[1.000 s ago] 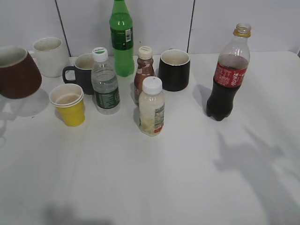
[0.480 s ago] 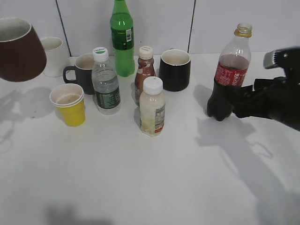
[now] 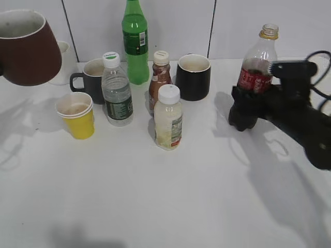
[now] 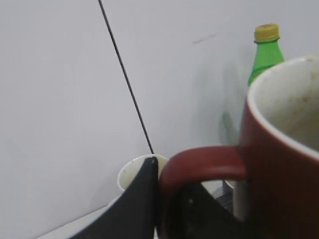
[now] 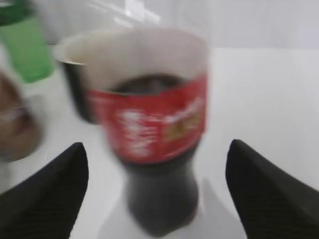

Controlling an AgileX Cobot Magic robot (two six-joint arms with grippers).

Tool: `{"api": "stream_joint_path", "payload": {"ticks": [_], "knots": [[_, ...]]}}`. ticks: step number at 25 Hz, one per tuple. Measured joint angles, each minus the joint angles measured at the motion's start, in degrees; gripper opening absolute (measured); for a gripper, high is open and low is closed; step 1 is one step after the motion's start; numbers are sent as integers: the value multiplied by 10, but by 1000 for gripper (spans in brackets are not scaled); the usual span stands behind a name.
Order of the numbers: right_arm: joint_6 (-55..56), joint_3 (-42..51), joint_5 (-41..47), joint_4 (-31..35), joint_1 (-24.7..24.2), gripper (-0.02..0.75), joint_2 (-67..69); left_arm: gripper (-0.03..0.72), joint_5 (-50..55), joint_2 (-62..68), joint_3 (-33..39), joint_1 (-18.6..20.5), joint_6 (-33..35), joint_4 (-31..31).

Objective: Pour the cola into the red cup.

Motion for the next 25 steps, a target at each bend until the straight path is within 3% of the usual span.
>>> {"api": "stream_joint_path", "payload": {"ticks": [3,5,6,13,20,25], "knots": [[0,-48,-3,3,0,615,37,49,6,-1,0,-5,-2,2],[-7,-61,-2,5,0,480,43,49,8,-1,0,-14,-9,4],[-14,-61,1,5,0,462,42,49,10,-2,0,-18,-12,5],[-146,-59,107,-35,22,465,-83,49,106,-25,0,-107,-35,-3],[-395,-111,257,-38,86,465,-176,49,206,-28,-24,-245,-39,-35],[-573,-144,275,-10,120,465,-179,49,232,-10,-58,-294,-40,-50]]}}
